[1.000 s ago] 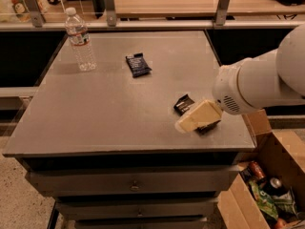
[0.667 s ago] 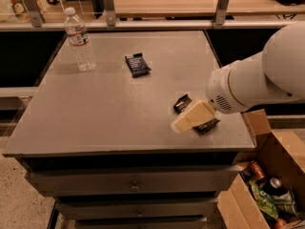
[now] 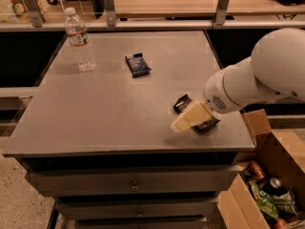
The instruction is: Move rxbar chocolate near rxbar blueberry
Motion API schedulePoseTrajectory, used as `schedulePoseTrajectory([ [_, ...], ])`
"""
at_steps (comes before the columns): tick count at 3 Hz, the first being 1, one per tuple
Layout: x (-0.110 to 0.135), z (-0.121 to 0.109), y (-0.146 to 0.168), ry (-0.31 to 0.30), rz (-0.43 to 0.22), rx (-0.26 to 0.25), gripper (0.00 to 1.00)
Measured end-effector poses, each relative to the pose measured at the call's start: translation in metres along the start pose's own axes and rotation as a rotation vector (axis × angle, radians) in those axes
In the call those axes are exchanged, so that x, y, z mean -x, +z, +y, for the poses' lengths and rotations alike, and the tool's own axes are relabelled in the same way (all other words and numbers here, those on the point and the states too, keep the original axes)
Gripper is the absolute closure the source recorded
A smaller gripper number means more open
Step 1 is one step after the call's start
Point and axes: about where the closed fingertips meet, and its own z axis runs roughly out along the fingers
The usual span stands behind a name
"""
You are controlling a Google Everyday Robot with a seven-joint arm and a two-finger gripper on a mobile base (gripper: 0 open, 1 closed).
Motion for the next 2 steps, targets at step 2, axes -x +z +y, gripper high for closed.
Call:
schedulePoseTrajectory([
  [2, -0.02, -0.006, 0.026, 0.058, 0.048, 0.029, 0.18],
])
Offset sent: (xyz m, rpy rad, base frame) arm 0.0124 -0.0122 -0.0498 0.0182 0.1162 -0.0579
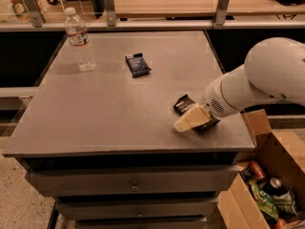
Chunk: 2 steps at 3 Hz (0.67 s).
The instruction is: Move rxbar chocolate near rxbar blueberry
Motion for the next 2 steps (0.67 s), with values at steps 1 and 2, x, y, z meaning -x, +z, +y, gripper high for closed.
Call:
schedulePoseTrajectory([
  [1, -0.0045, -0.0013, 0.0059, 0.026, -0.007, 0.011, 0.41],
  [2, -0.0034, -0.0016, 0.0048, 0.029, -0.011, 0.015, 0.64],
])
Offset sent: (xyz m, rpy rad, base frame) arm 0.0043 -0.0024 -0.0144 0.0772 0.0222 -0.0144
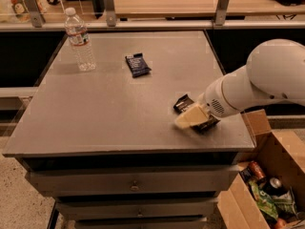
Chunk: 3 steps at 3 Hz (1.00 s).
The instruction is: Move rxbar chocolate near rxbar blueberry
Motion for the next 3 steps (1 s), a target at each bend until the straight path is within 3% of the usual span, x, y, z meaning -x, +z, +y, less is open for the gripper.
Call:
schedulePoseTrajectory([
  [1, 0.004, 0.0, -0.005, 0.0, 0.0, 0.0, 0.88],
  [2, 0.005, -0.001, -0.006, 0.0, 0.0, 0.0, 1.0],
  [3, 0.014, -0.008, -0.02, -0.009, -0.051, -0.019, 1.0],
])
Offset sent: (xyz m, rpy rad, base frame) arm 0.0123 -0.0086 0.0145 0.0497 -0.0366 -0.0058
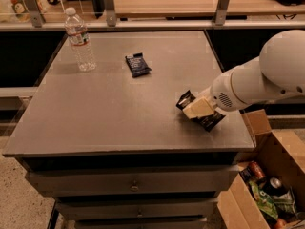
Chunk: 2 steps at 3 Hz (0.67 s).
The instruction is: Move rxbar chocolate near rxbar blueberry
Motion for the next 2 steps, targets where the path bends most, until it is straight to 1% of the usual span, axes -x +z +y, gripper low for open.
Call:
schedulePoseTrajectory([
  [1, 0.015, -0.01, -0.021, -0.019, -0.059, -0.038, 1.0],
  [2, 0.029, -0.02, -0.036, -0.034, -0.103, -0.068, 1.0],
])
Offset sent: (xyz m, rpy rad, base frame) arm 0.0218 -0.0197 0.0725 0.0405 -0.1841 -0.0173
